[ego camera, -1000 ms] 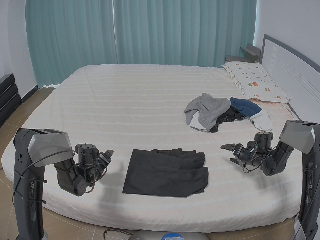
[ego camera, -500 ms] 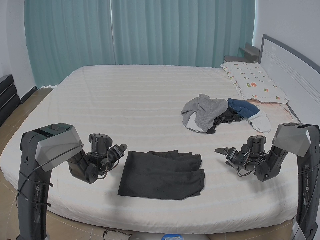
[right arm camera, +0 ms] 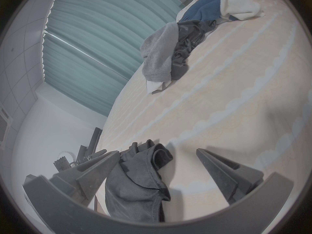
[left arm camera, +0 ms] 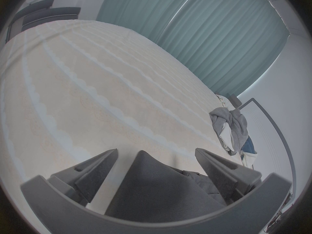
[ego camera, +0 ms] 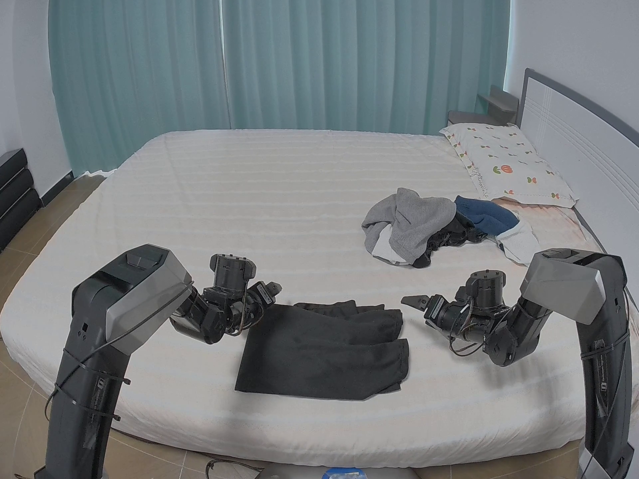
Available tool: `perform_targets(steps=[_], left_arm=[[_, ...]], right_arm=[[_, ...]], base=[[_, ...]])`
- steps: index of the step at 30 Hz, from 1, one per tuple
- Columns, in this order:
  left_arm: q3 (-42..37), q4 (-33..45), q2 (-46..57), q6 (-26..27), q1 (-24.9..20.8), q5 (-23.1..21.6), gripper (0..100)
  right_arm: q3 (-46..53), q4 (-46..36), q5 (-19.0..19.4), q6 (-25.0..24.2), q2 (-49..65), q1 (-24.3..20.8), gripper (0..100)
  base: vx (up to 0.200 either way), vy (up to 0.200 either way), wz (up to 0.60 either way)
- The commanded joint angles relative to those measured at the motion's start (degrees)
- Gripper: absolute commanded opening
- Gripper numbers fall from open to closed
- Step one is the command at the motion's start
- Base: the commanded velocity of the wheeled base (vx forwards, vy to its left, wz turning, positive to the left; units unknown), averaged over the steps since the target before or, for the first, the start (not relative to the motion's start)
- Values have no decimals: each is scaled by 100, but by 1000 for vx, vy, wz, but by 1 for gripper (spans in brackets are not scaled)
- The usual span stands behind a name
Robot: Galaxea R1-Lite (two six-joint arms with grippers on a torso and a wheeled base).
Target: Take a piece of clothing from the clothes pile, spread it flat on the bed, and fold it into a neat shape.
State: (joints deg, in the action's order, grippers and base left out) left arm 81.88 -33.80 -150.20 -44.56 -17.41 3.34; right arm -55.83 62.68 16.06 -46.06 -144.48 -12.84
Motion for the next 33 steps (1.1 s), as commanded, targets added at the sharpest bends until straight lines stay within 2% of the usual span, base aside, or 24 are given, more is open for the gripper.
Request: perform_targets(steps=[1, 6, 7, 13, 16, 18, 20, 25, 28, 33], left_arm=[[73, -3, -115, -9, -26, -53, 100], [73, -3, -115, -9, -17, -62, 100], [73, -3, -115, -18, -26, -62, 0], [82, -12, -124, -203, 18, 114, 0], [82, -38, -124, -211, 18, 352, 0], [65, -65, -124, -229, 9, 747, 0], [38, -82, -124, -238, 9, 870, 0], [-50, -144, -71, -598, 1, 967, 0], [-41, -153, -88, -616, -8, 984, 0], [-59, -153, -88, -624, -8, 1002, 0]], right_arm=[[-94, -11, -15, 0, -89, -43, 100], [-103, 25, -129, 27, -89, -61, 100], [-103, 25, -155, 27, -89, -87, 100], [-138, -19, -182, 97, -80, -123, 100], [-217, -63, -182, 158, -89, -131, 100], [-244, -81, -182, 290, -80, -184, 100], [-253, -90, -182, 413, -71, -210, 100], [-297, -230, -190, 571, -10, -298, 100], [-437, -309, -182, 818, -19, -377, 100], [-824, -503, -155, 844, -124, -518, 100]], base=[[0, 0, 0], [0, 0, 0], [0, 0, 0], [0, 0, 0], [0, 0, 0], [0, 0, 0], [0, 0, 0], [0, 0, 0], [0, 0, 0], [0, 0, 0]])
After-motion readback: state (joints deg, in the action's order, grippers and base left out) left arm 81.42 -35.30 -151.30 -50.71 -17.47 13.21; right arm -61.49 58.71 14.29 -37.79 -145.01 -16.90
